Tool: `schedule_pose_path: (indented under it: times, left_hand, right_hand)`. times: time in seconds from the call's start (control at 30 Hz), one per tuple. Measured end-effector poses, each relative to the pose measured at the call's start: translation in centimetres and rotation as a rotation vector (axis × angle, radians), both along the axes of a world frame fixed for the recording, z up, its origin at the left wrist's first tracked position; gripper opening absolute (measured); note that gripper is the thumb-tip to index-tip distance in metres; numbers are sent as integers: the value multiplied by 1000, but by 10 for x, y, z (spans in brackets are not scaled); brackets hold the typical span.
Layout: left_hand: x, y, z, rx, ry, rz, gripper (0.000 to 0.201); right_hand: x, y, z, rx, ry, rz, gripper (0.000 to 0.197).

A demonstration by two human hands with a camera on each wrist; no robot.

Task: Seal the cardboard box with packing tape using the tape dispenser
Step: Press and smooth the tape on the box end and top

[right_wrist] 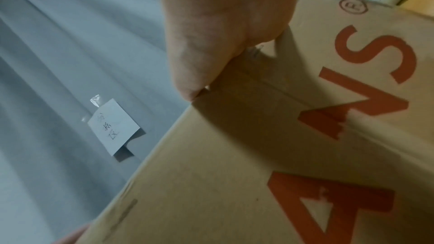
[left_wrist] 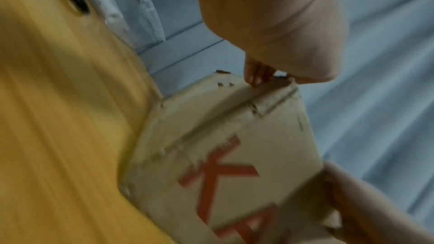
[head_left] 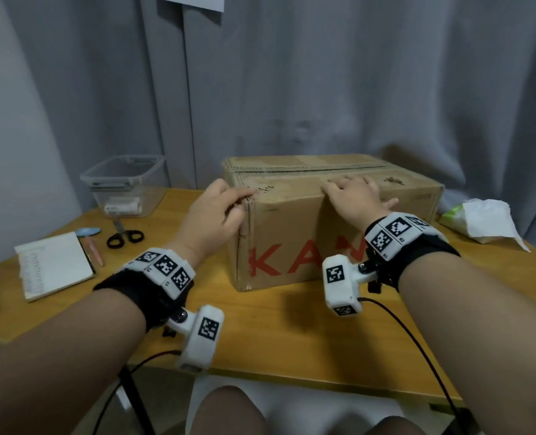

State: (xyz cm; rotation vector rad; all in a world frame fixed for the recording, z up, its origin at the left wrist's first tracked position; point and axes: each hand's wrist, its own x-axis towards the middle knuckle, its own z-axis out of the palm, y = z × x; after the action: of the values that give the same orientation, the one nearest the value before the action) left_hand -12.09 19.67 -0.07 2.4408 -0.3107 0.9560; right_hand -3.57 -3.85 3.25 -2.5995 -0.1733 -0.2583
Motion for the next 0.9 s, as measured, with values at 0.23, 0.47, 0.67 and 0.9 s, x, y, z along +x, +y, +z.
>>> schedule_pose_path:
  times: [0.23,0.47,0.67,0.9]
  left_hand:
    - [14,40,19,436,285,59,63]
    - [-8,-6,32,367,180,-105,72]
    - [-13,-68,12,357,-21,-55,65]
    - [2,-131,4,314,-108,18,61]
  right_hand:
    - [-10,7,3,55,-12,40,42]
    - [-3,13,-4,90,-103,205,38]
    - [-5,3,-1,211,-87,350,35]
    - [-8,-41,3,356,-92,388,28]
